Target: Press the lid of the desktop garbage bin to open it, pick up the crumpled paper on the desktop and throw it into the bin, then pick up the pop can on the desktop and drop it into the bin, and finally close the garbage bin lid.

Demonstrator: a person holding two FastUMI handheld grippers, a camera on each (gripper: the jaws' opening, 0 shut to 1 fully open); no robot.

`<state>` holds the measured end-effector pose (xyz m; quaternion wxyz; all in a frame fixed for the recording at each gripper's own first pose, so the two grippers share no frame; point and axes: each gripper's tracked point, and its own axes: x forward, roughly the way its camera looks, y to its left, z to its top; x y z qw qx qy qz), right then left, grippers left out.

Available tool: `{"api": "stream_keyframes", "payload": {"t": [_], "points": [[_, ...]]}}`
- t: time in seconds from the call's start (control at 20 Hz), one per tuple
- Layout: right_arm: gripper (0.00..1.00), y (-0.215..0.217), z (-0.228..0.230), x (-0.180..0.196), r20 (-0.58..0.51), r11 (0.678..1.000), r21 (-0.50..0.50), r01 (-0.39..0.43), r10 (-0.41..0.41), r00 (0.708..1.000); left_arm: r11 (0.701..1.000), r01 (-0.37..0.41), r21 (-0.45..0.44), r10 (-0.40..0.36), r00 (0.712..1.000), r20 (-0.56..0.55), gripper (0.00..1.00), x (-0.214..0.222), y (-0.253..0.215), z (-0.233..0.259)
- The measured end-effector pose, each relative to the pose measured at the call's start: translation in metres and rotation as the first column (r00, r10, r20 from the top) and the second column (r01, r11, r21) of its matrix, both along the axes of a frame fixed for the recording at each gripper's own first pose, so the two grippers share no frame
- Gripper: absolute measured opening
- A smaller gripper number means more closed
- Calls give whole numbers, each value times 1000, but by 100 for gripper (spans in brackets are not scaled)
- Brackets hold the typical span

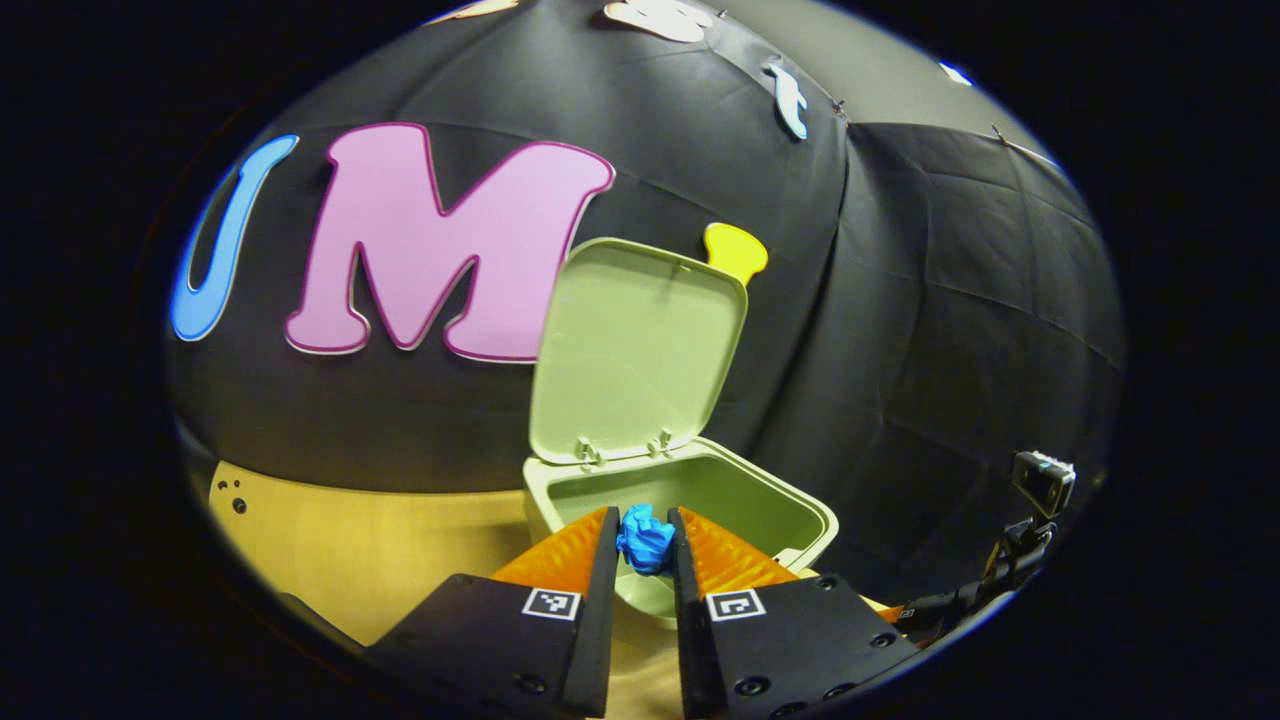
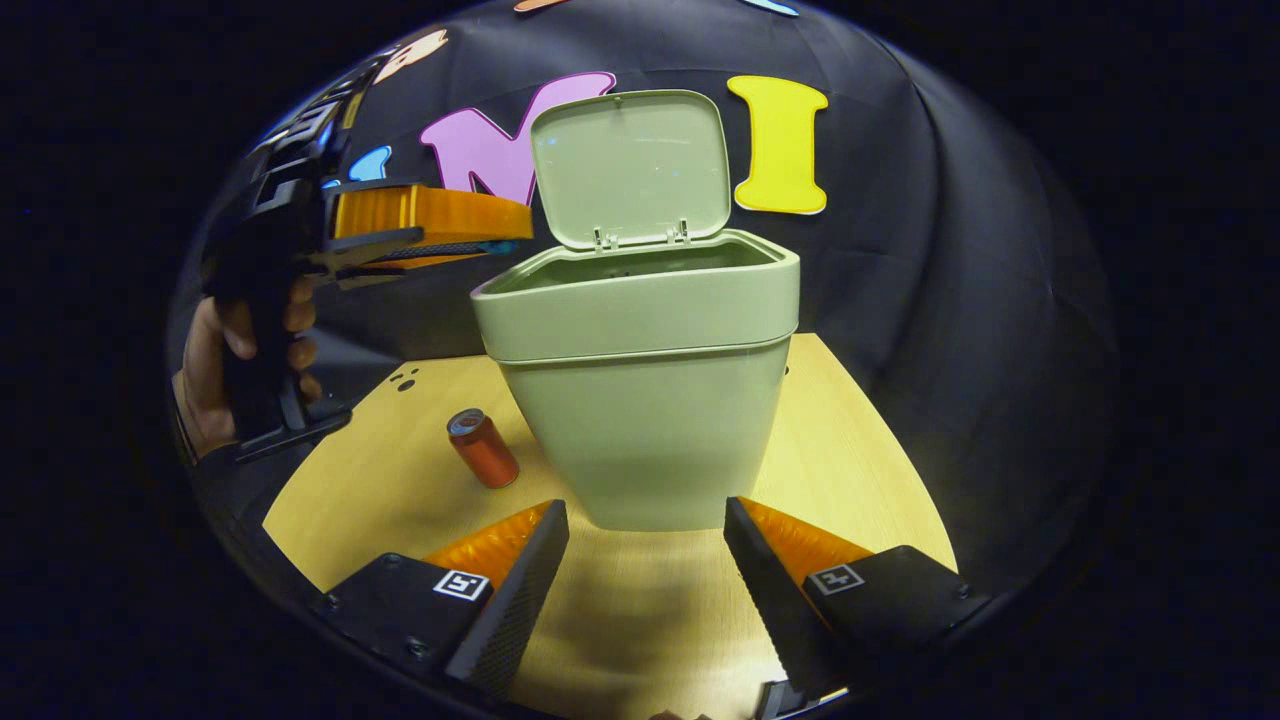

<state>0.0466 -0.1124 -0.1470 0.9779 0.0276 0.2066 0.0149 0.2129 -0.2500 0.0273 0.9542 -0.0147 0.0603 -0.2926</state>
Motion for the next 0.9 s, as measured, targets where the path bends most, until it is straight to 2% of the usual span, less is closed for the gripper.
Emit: {"api": "stream_keyframes", "payload": {"t": [0.25,0.35,0.45,0.5,0.55,0.65,0.7,0.9], "points": [[99,-7,-2,-4,-5,1000,-15,-2,1,1000,1000,17,-7,-17,999,-30,34,8,-19,-11],[99,-9,-3,-2,-5,1000,-16,2,-2,1000,1000,11,-11,-12,999,-37,39,10,-19,-13],[99,-9,-4,-3,-7,1000,-12,3,-3,1000,1000,18,-12,-18,999,-30,49,9,-19,-12],[99,-8,-5,-3,-11,1000,-9,3,-3,1000,1000,20,-16,-20,1000,-21,59,8,-18,-11],[99,-8,-6,-2,-13,1000,-7,2,-2,1000,1000,9,-20,-9,1000,-7,65,9,-16,-7],[99,-4,-6,-2,-13,1000,-6,-2,2,1000,999,-25,-21,25,1000,10,92,12,-6,-5],[99,-2,-6,-3,-12,1000,-6,-6,6,1000,998,-51,-25,51,999,15,96,5,4,-2],[99,9,-6,-6,-13,1000,-19,-20,20,1000,984,-172,-37,174,984,36,96,-6,62,-3]]}}
